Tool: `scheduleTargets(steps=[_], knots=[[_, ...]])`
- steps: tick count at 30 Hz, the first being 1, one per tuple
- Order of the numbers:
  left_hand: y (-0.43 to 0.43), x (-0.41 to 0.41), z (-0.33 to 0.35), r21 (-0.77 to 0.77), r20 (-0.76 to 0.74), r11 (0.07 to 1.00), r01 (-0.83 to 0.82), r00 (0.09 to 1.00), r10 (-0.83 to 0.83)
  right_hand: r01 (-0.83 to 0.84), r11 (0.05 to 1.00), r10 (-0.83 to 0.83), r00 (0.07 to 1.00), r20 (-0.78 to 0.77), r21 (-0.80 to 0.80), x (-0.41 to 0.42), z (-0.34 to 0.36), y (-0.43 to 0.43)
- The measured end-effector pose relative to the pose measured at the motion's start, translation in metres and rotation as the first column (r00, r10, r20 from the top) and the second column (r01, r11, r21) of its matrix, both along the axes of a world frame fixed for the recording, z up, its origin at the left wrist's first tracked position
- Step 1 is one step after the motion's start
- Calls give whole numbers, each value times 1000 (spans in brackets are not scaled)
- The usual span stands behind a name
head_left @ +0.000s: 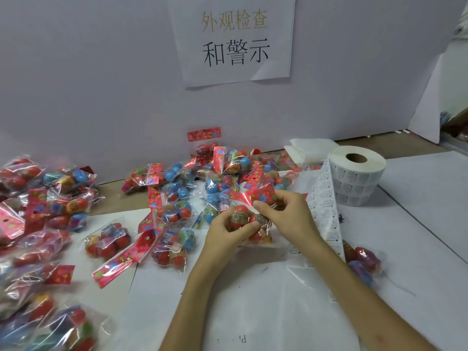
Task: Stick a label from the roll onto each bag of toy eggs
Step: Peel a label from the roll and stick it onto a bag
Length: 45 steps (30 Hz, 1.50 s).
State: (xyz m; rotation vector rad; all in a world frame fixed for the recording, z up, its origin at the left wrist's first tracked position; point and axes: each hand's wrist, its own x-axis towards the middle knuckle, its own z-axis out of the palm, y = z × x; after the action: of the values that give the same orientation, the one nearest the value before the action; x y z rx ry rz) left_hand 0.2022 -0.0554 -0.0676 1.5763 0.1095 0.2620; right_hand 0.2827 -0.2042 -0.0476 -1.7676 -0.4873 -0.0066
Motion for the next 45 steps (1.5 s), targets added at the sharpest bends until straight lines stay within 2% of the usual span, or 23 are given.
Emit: scheduleTargets(steps=[5,7,10,15,18,23,25,27,29,31,32,34,37,40,42,44,45], knots=[[2,1,2,-58,-7,998,-25,1000,24,-150,986,158,978,-134,68,-4,3,0],[2,0,4,-75,-2,996,-49,999,49,-154,987,161,972,-173,51,-4,3,1],[-2,-1,6,-16,42,998,-67,997,68,-139,988,149,968,-201,60,-4,6,0],[-4,-3,7,48,76,993,-108,992,104,-179,984,180,970,-162,18,-5,11,-3],[-1,-1,5,-28,39,994,-108,993,109,-205,979,201,970,-138,-18,-5,13,-6],[3,5,1,-143,-63,967,-212,977,204,-203,975,196,977,-83,-88,-7,12,-2],[2,6,1,-140,-62,951,-277,961,270,-151,975,150,988,-18,-164,-7,14,-3],[2,8,-1,-92,-61,926,-366,930,361,-31,964,67,989,130,-263,-4,20,-9],[1,8,-2,16,-23,891,-454,891,454,225,948,-146,936,322,-224,3,30,-21],[-3,7,-2,125,41,851,-509,860,508,509,854,-438,813,384,-105,11,37,-35],[-6,7,0,168,66,835,-523,851,520,590,803,-530,774,347,-90,13,39,-42],[-13,6,1,244,126,797,-553,832,540,592,791,-562,803,197,-155,17,38,-51],[-18,5,3,359,291,717,-598,802,523,481,854,-481,875,54,-197,19,36,-52],[-19,5,7,411,474,572,-710,702,531,472,878,-470,882,39,-80,16,36,-46],[-20,2,10,405,557,508,-760,646,522,432,900,-434,900,-38,-65,14,36,-41],[-21,2,10,407,618,497,-766,632,468,312,948,-318,926,-202,-66,13,36,-36],[-21,2,10,405,629,525,-749,645,434,235,968,-249,926,-284,-82,12,35,-34]])
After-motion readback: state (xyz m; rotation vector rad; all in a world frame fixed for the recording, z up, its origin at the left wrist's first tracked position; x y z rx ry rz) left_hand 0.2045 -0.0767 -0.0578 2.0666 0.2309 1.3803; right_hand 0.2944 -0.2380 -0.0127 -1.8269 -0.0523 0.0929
